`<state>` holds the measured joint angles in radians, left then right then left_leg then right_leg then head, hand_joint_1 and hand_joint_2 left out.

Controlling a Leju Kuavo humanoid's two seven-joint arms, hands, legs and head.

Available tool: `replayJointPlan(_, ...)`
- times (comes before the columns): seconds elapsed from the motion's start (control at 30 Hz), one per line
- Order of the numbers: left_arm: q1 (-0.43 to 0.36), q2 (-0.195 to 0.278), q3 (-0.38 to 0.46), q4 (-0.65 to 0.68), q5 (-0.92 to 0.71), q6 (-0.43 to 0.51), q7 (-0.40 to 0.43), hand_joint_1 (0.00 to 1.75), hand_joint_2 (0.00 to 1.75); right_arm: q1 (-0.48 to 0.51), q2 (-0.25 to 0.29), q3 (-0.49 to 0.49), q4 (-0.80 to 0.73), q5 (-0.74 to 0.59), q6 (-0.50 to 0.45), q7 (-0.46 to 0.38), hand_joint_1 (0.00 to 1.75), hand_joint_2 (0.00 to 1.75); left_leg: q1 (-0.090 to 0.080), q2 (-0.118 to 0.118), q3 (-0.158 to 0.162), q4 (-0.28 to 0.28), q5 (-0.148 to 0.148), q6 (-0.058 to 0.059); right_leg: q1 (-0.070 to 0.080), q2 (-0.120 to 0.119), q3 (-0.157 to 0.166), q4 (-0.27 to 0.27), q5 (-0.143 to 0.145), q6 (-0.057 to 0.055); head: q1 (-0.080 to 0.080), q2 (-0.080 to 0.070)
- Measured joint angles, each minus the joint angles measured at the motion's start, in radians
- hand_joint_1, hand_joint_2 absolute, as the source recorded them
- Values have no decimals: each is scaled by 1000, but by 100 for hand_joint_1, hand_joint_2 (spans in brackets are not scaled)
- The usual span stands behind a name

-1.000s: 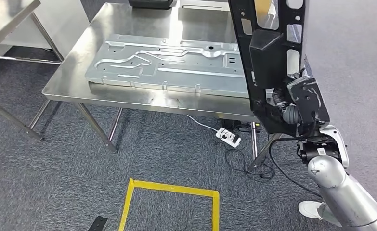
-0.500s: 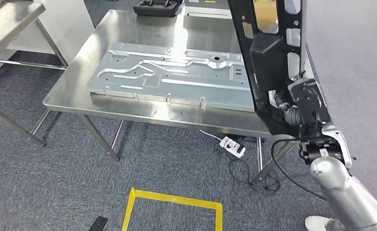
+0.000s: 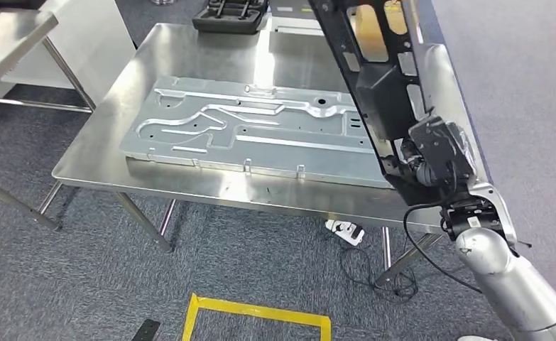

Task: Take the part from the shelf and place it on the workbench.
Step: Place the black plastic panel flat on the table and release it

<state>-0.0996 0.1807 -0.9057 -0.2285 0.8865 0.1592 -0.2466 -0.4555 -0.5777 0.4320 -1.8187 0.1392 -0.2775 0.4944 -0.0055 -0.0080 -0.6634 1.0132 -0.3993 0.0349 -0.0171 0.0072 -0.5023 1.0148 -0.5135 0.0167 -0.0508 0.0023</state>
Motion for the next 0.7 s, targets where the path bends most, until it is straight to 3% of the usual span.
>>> replayJointPlan(0.07,-1,0,0,0,-1,-1,2,0,175,-2,-6,0,4,10,16,11,175,175,2,-2,21,-12,-4,10,-1,-2,-12,35,-2,7,2,0)
replayJointPlan(0.1,-2,-1,0,0,-1,-1,2,0,175,-4,-8,0,5,14,25,16,175,175,3,-3,32,-17,-9,15,-2,-2,-35,78,-12,9,3,0)
replayJointPlan(0.2,-4,-1,0,0,-1,-4,4,0,175,-5,-12,0,12,23,55,32,175,175,2,-4,59,-19,-30,24,-1,-3,-155,251,-80,13,6,0)
replayJointPlan(0.23,-3,-1,0,0,-1,-5,5,0,175,-4,-13,2,15,26,63,37,175,175,1,-5,69,-18,-39,24,-1,-3,-185,277,-98,15,7,0)
replayJointPlan(0.27,-3,-1,0,0,-1,-5,5,0,175,-3,-14,4,19,30,71,42,175,175,0,-6,82,-16,-49,24,-1,-3,-201,270,-99,16,7,0)
replayJointPlan(0.3,-2,-1,0,0,-1,-6,5,0,175,-3,-16,8,22,35,78,47,175,175,0,-8,95,-14,-60,24,-1,-3,-202,233,-78,15,7,0)
replayJointPlan(0.37,-1,-2,0,0,-2,-7,6,0,175,-4,-21,16,27,44,91,55,175,175,-1,-12,122,-8,-85,21,-1,-3,-182,112,29,9,7,0)
replayJointPlan(0.43,-3,-4,0,0,-3,-9,6,0,175,-10,-24,25,31,52,110,65,175,175,-3,-15,133,3,-107,13,4,-3,-169,39,107,-1,5,0)
replayJointPlan(0.47,-4,-5,0,0,-3,-9,6,0,175,-14,-27,31,33,59,127,74,175,175,-4,-17,132,8,-114,8,6,-2,-170,32,119,-8,4,0)
replayJointPlan(0.57,-6,-5,0,0,-5,-12,6,0,175,-32,-44,52,39,86,202,114,175,175,-3,-14,119,38,-122,-7,4,-3,-164,28,119,-23,3,0)
replayJointPlan(0.63,-9,-5,0,0,-6,-12,5,0,175,-52,-54,70,43,109,249,139,175,175,1,-9,68,124,-144,-18,-1,-4,-155,22,118,-29,-1,0)
replayJointPlan(0.7,-10,-6,0,0,-6,-12,5,0,175,-65,-62,85,45,131,281,159,175,175,6,-7,-11,243,-189,-29,-2,-6,-151,20,113,-33,-3,0)
